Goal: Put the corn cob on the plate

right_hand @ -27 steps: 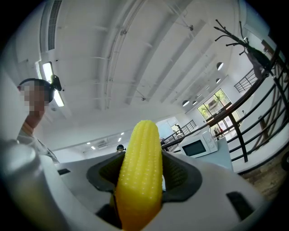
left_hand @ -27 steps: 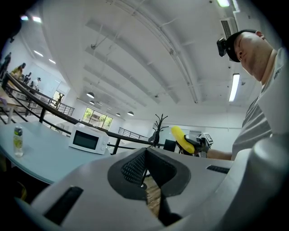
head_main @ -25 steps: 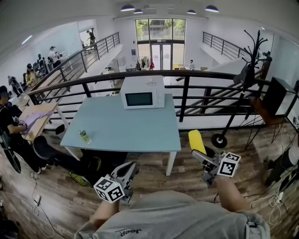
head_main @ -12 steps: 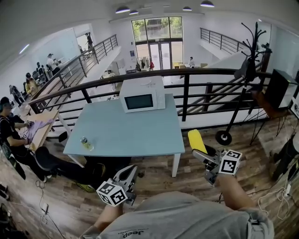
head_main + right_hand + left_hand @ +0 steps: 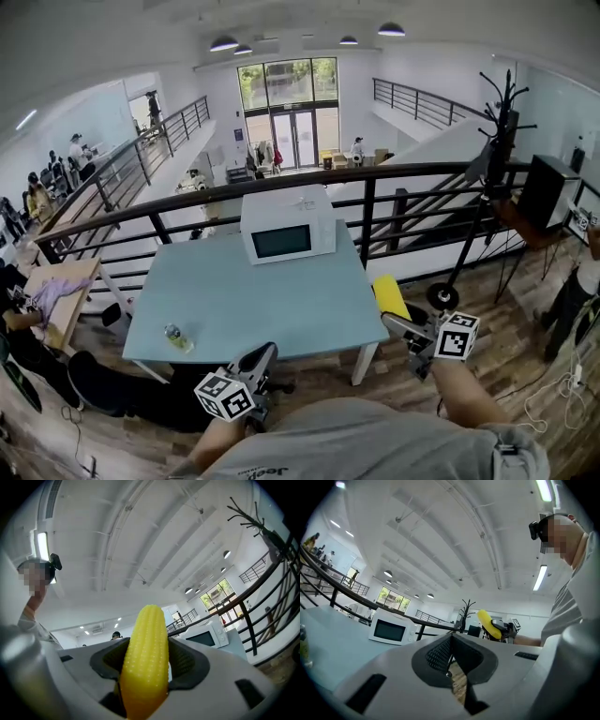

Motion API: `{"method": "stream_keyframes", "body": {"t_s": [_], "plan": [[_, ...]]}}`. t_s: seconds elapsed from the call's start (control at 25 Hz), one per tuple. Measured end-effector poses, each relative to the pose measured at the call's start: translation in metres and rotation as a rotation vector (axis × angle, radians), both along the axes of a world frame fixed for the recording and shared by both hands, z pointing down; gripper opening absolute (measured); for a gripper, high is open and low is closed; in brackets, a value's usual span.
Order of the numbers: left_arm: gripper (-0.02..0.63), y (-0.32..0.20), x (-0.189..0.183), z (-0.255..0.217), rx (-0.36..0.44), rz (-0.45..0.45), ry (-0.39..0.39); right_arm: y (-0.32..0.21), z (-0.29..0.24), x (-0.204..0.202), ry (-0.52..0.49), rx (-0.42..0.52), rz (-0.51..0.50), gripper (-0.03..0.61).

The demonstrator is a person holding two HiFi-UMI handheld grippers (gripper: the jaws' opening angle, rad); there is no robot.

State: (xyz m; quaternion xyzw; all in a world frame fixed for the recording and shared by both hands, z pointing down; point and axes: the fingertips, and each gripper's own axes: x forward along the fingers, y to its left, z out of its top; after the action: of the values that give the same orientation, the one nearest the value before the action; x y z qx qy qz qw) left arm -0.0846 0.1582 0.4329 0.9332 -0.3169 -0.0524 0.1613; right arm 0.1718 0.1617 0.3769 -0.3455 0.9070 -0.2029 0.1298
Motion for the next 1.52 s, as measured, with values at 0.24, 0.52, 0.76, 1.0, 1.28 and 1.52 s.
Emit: {"method": "stream_keyframes", "body": {"t_s": [0.24, 0.52, 0.76, 1.0, 1.28, 1.52], "plan": [[0.017, -0.043, -0.052, -0.014, 0.022, 0.033, 0.0, -0.035, -0.007, -0.049, 0.012, -0.005, 0.037, 0.258], [0.018, -0.074, -0.112, 0.0, 0.021, 0.018, 0.006, -0.076, -0.004, -0.104, 0.032, -0.02, 0.045, 0.258], [0.018, -0.09, -0.14, 0.016, -0.006, -0.018, 0.022, -0.106, -0.003, -0.14, 0.059, -0.034, -0.001, 0.258], [0.017, -0.108, -0.159, 0.024, -0.021, -0.053, 0.02, -0.137, 0.0, -0.164, 0.065, -0.024, -0.045, 0.258], [0.018, -0.129, -0.15, 0.023, -0.016, -0.104, -0.006, -0.173, 0.011, -0.151, 0.041, -0.039, -0.092, 0.258], [0.018, -0.157, -0.124, 0.027, -0.018, -0.182, -0.038, -0.219, 0.016, -0.122, 0.018, -0.028, -0.161, 0.258]]}}
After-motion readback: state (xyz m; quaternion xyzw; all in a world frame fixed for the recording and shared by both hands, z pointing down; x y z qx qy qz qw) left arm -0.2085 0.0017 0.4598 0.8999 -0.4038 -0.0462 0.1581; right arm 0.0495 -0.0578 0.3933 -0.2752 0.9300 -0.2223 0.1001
